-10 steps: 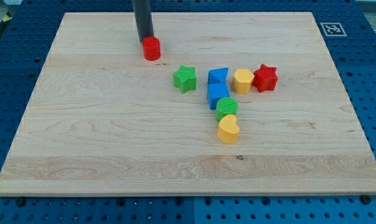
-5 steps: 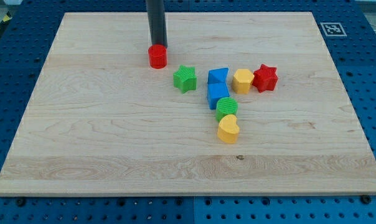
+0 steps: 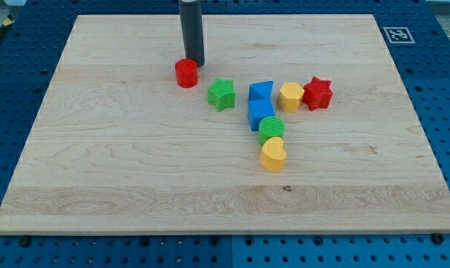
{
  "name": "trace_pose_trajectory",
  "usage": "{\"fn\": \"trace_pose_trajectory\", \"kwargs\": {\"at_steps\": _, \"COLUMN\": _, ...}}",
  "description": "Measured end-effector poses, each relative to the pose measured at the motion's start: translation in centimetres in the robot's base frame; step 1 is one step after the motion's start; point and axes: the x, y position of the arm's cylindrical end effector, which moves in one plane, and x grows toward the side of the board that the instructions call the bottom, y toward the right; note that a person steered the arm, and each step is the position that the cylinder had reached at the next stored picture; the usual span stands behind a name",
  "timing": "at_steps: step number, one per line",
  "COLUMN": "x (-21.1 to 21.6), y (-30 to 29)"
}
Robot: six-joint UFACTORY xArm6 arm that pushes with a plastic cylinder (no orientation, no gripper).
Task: Move red circle near green star
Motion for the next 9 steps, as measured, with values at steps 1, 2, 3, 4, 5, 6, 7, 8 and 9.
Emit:
{"fn": "trace_pose_trajectory", "kwargs": {"at_steps": 1, "x": 0.5, "y": 0.0}}
{"fn": "trace_pose_trajectory", "kwargs": {"at_steps": 2, "x": 0.5, "y": -0.6}}
{"fn": "trace_pose_trajectory", "kwargs": {"at_steps": 3, "x": 0.5, "y": -1.8}}
{"fn": "trace_pose_trajectory", "kwargs": {"at_steps": 4, "x": 0.7, "y": -1.8}}
{"fn": "trace_pose_trajectory", "kwargs": {"at_steps": 5, "x": 1.1, "y": -1.9}}
{"fn": "trace_pose_trajectory", "kwargs": {"at_steps": 6, "x": 1.1, "y": -2.3}}
{"fn": "trace_pose_trajectory", "kwargs": {"at_steps": 7, "x": 1.1, "y": -4.2}}
{"fn": "trace_pose_trajectory", "kwargs": {"at_steps": 8, "x": 1.3, "y": -5.0}}
{"fn": "trace_pose_trajectory", "kwargs": {"at_steps": 9, "x": 3.0, "y": -4.3}}
